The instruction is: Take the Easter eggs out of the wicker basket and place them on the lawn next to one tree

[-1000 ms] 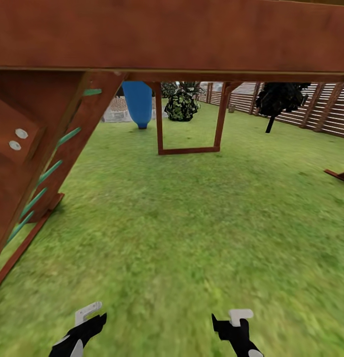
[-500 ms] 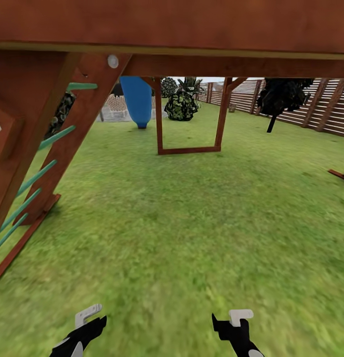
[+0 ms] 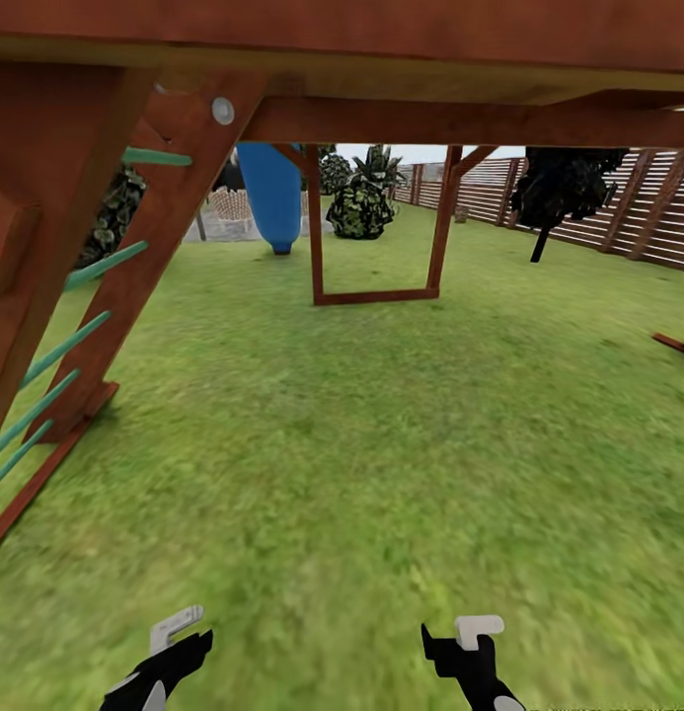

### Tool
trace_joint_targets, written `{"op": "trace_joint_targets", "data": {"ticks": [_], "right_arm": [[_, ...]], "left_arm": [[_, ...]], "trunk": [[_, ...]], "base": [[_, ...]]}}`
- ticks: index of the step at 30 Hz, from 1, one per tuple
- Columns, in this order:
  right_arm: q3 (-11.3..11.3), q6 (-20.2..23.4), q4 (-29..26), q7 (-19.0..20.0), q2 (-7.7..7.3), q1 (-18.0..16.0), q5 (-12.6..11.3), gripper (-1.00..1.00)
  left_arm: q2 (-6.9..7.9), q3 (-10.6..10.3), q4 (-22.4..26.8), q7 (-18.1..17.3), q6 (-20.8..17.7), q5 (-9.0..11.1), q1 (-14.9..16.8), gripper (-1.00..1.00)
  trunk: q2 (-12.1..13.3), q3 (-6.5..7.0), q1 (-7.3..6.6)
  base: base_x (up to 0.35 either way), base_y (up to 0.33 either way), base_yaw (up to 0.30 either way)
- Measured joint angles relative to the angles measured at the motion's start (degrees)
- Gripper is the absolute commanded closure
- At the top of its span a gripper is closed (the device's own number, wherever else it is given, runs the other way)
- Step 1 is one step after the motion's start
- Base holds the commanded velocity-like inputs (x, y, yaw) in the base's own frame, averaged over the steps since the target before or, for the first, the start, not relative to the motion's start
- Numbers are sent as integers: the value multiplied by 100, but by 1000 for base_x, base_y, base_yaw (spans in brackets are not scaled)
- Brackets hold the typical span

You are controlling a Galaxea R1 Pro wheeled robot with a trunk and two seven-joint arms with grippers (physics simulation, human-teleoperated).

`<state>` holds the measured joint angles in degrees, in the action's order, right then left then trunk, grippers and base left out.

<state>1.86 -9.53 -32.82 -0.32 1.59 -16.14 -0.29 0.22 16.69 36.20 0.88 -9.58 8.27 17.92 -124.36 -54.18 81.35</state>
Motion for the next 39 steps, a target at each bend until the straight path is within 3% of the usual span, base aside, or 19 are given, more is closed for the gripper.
{"op": "trace_joint_targets", "data": {"ticks": [14, 30, 33, 39], "right_arm": [[0, 5, -11, 8, 0, 1, -2, -100], [-10, 4, -9, 1, 0, 0, -3, -100], [-8, -20, -7, -12, -5, -97, -18, -100], [-9, -14, -9, -1, -16, -111, -18, -100]], "left_arm": [[-4, -6, -2, 0, 1, 0, 1, -100], [-3, -14, -149, -1, 0, 0, 0, -100], [-97, -44, -129, -74, 101, 18, 20, -100], [-100, -40, -144, -71, 229, 21, 18, -100]], "trunk": [[-562, -162, 307], [-1203, -415, 656], [-1203, -415, 659], [-1203, -415, 659]], "base": [[13, 0, -221], [286, 0, -66], [0, 0, 0], [0, 0, 0]]}}
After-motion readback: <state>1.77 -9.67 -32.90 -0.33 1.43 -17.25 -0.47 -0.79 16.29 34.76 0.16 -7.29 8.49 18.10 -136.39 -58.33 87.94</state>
